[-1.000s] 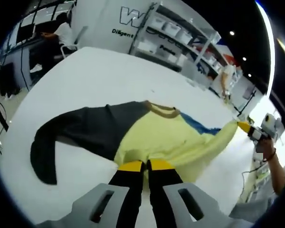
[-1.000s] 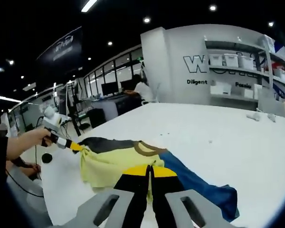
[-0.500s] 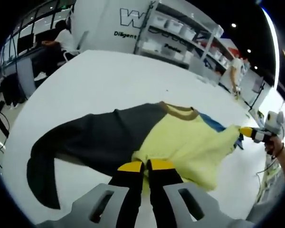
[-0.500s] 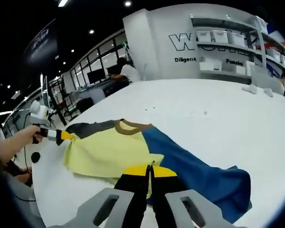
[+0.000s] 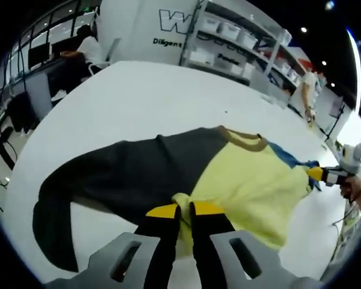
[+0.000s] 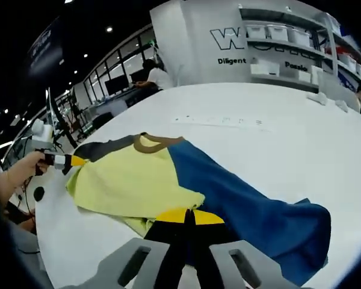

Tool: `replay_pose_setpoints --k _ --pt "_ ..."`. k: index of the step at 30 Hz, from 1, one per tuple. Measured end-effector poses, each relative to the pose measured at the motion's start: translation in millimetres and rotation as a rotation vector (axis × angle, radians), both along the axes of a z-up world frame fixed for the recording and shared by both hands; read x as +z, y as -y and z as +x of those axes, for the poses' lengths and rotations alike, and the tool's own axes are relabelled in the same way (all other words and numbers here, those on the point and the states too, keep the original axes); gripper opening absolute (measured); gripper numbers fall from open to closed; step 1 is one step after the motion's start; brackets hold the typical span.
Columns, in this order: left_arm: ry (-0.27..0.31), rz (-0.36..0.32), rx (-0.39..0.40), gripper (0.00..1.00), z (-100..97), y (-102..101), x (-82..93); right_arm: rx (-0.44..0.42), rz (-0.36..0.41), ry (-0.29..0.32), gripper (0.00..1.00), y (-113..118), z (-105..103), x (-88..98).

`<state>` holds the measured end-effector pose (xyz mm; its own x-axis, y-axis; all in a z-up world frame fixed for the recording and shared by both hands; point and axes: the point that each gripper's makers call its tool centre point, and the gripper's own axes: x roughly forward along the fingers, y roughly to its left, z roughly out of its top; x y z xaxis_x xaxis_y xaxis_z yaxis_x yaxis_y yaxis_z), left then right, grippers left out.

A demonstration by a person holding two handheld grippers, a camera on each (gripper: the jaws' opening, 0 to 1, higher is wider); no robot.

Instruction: Fold the garment on the visible template until the final outline fits inside the template.

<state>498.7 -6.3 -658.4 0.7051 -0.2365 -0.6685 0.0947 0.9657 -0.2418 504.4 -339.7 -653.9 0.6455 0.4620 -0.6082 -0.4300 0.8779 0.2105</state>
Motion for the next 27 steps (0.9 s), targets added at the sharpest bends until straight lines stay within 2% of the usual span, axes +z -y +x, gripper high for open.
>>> replay_pose_setpoints --k 3,8,10,15,21,23,27 --pt "0.009 0.002 0.001 0.15 0.2 1 2.8 -0.002 0.027 -0.031 0.0 -1 -1 -0.2" --pt "0.021 -0.004 -0.003 0.32 -5.5 7 12.3 0.014 0.018 -0.023 0.0 2 -5 9.3" --pt "0.025 -0.006 -0.008 0.36 -8.9 9 16.0 0.022 0.021 -0.021 0.08 1 -8 13.9" --pt "0.018 -0.02 -0.015 0.48 -26.2 17 24.6 0.041 -0.004 -0.015 0.15 1 -13 23.0" --pt "0.013 -0.047 -0.024 0.51 -50.5 36 24.1 0.019 0.019 -0.003 0.32 -1 -7 28.9" --pt "0.002 -0.051 -0.045 0.5 -57.3 46 21.9 0.02 0.024 -0.006 0.34 -4 -6 29.6" --pt "-0.011 -0.057 -0.037 0.48 -65.1 55 16.8 0.018 0.021 -0.015 0.34 -8 -4 26.2"
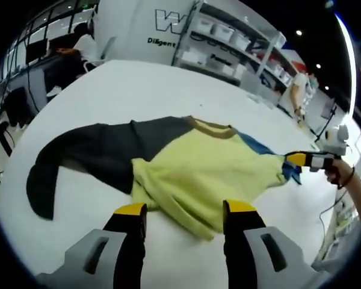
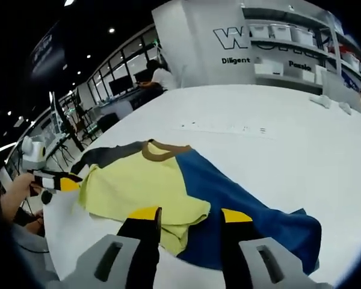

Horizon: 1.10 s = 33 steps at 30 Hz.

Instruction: Fold the garment on the visible template until the final outline fits inside the template.

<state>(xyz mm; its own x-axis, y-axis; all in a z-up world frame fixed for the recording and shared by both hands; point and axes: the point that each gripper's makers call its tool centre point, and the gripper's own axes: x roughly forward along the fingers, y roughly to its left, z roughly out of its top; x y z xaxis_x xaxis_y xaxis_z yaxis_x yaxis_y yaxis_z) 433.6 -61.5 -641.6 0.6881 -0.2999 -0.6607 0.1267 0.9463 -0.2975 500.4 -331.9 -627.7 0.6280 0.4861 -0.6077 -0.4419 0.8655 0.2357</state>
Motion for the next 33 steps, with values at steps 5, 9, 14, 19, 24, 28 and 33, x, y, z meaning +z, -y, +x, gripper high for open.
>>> replay_pose_setpoints --k 5,9,14,19,24,28,33 --pt "-0.047 0.052 0.035 0.45 -12.1 2 -16.6 -0.005 0.0 -0.021 0.34 -3 3 -7.0" --pt "-0.054 0.035 0.046 0.36 -12.4 4 -23.5 -0.017 0.009 -0.039 0.29 -4 6 -13.1" --pt "-0.072 0.024 0.067 0.25 -12.5 3 -24.7 -0.025 -0.017 -0.045 0.2 0 6 -16.8" --pt "-0.072 0.033 0.054 0.12 -12.3 1 -25.8 -0.019 -0.089 -0.013 0.01 9 7 -17.7" --pt "-0.085 0.05 0.028 0.06 -15.5 0 -27.5 -0.021 -0.062 0.005 0.0 8 4 -11.6" --pt "-0.08 0.063 0.016 0.05 -18.7 -3 -23.2 -0.011 -0.073 0.022 0.0 8 -1 -4.8" --pt "-0.084 0.089 0.013 0.04 -23.7 -19 -15.4 -0.006 -0.072 0.071 0.0 8 -7 10.7"
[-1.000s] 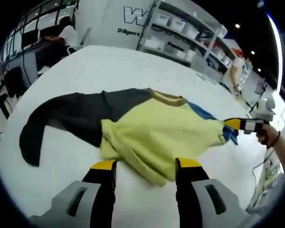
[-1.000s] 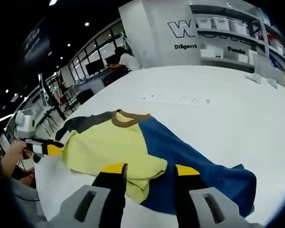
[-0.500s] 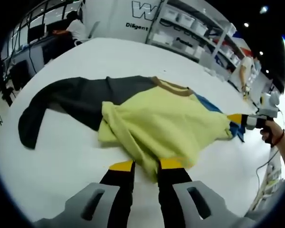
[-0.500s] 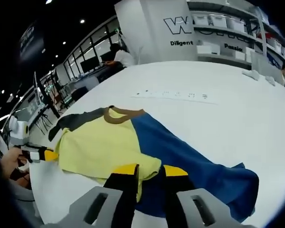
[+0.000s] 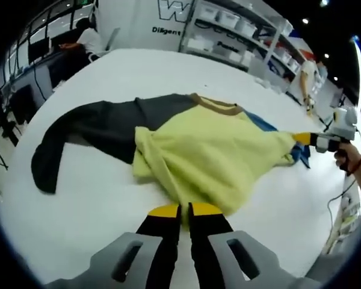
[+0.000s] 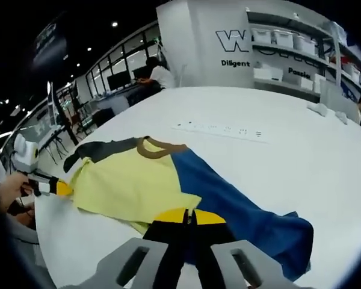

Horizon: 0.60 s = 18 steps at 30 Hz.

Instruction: Fold the garment on the visible template until the final outline fits inside the template.

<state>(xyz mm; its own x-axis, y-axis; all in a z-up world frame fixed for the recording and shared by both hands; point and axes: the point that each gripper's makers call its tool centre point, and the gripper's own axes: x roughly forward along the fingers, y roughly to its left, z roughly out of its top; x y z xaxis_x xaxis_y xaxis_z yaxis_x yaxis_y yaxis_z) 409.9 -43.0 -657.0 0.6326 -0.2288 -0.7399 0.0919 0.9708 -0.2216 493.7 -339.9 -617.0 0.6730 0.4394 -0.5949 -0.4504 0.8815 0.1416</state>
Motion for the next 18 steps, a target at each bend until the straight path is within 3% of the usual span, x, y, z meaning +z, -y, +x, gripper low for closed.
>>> replay_pose_setpoints --k 7,18 --pt "0.015 -0.012 0.022 0.03 -8.9 -21 18.4 0.003 0.017 0.033 0.0 -3 -15 22.7" --pt "0.019 -0.041 0.001 0.03 -41.1 -40 39.8 0.118 0.026 -0.005 0.0 -21 -74 44.5"
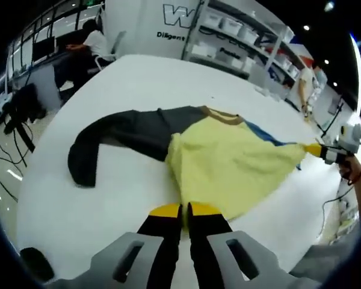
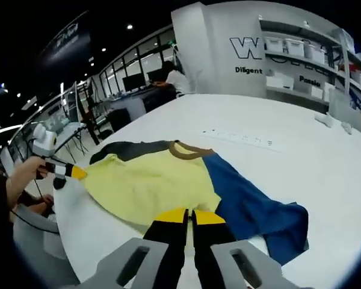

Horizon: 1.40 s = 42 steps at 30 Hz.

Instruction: Fold the garment on the visible template until the final outline fits inside the template.

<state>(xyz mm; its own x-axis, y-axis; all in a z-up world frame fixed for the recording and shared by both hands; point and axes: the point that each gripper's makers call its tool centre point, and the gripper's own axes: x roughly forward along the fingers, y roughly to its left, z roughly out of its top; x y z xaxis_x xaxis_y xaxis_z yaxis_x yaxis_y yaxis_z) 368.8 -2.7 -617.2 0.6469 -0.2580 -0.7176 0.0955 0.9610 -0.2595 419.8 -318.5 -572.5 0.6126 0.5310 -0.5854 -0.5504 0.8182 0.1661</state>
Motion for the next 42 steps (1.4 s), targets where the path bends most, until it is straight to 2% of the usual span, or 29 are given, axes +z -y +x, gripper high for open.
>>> replay_pose_setpoints --k 12,14,15,17,23,26,32,36,39,42 --pt "-0.026 -0.007 -0.063 0.03 -41.2 3 13.4 0.049 -0.012 -0.034 0.0 -5 -65 2.0" --pt "-0.037 0.0 -0.054 0.03 -47.1 1 12.3 0.052 -0.036 -0.03 0.0 -3 -70 1.3" --pt "-0.042 0.012 -0.059 0.03 -50.0 -1 11.0 0.048 -0.078 -0.014 0.0 2 -74 0.7" --pt "-0.057 0.024 -0.071 0.03 -57.9 -2 8.4 0.038 -0.093 -0.015 0.0 4 -80 -0.1" --pt "-0.098 0.005 -0.105 0.03 -82.9 3 4.2 0.018 -0.083 -0.037 0.0 5 -104 -5.9" --pt "-0.113 0.007 -0.096 0.03 -93.1 2 1.1 0.01 -0.06 -0.079 0.0 -1 -121 -14.2" --pt "-0.139 0.061 -0.102 0.03 -107.6 -4 -5.9 -0.001 -0.069 -0.143 0.0 -4 -147 -31.2" --pt "-0.161 0.11 -0.165 0.03 -114.3 -5 -19.7 -0.02 -0.055 -0.198 0.0 -5 -162 -41.2" --pt "-0.175 0.118 -0.156 0.03 -117.2 -10 -26.7 -0.021 -0.156 -0.247 0.0 7 -177 -54.5" --pt "-0.191 0.121 -0.154 0.03 -123.2 -10 -32.3 -0.006 -0.224 -0.299 0.0 13 -192 -70.4"
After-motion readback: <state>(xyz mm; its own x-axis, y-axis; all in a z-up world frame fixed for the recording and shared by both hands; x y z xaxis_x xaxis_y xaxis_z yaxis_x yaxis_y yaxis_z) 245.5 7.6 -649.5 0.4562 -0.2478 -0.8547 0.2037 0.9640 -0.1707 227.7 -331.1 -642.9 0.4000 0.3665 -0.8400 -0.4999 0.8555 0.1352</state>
